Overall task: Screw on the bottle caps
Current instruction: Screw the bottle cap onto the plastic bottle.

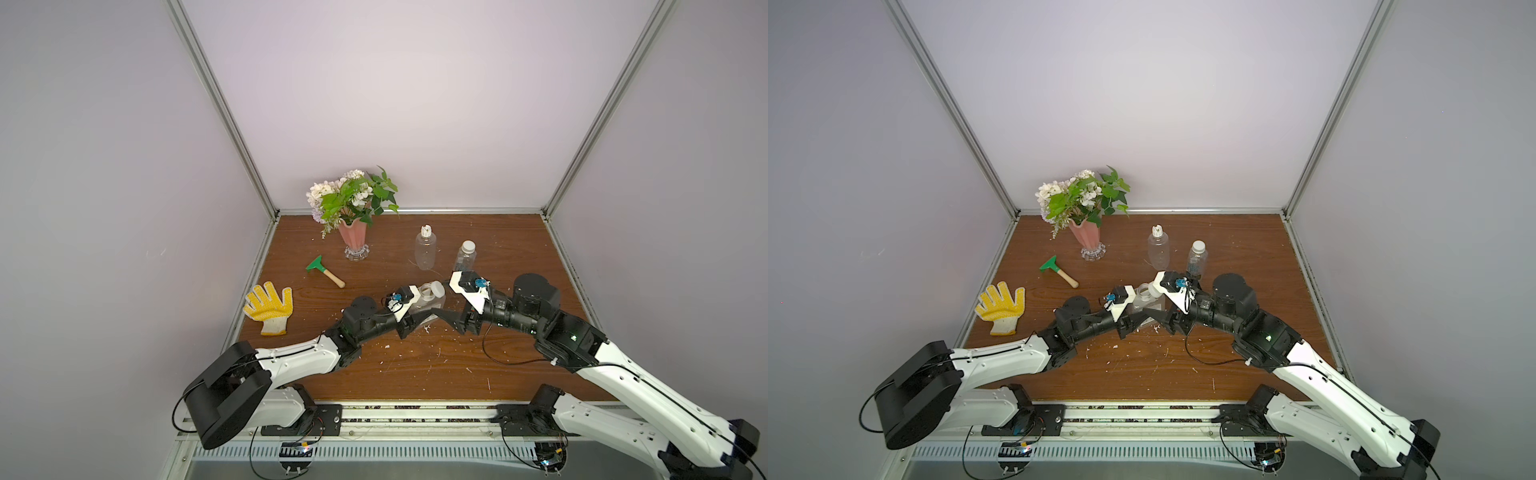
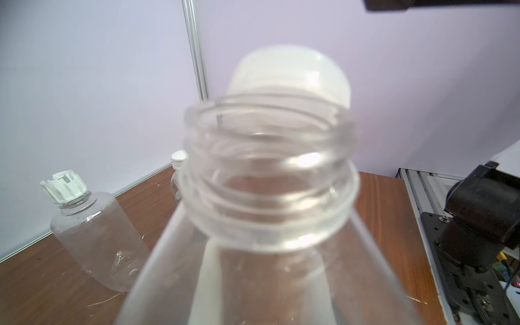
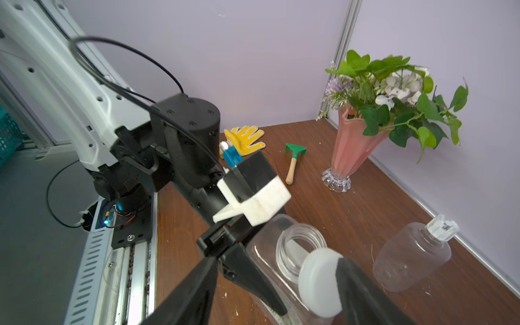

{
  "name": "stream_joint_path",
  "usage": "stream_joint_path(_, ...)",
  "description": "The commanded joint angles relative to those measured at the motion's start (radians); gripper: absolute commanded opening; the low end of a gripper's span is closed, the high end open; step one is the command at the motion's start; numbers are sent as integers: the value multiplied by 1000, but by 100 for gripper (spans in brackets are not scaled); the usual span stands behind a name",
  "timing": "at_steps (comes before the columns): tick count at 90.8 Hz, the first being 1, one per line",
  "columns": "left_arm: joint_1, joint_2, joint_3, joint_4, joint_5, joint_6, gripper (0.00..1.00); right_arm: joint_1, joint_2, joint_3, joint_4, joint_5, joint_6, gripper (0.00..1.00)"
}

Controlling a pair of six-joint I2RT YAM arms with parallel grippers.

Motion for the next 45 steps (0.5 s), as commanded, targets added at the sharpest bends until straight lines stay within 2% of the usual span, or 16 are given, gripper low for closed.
stream_joint_path(1, 11, 13, 24, 44, -1, -12, 44, -34, 3, 46, -20, -24, -24, 73)
stream_joint_path(10, 11, 18, 22, 42, -3, -12, 44, -65, 11, 45, -24, 23, -11, 74)
stream_joint_path(31, 14, 2, -12, 78, 13, -9, 43, -128, 1, 37, -27, -8, 4, 74)
stream_joint_path(45, 15, -20, -32, 96, 53, -6, 43, -211, -17, 5, -2, -234, -23, 77)
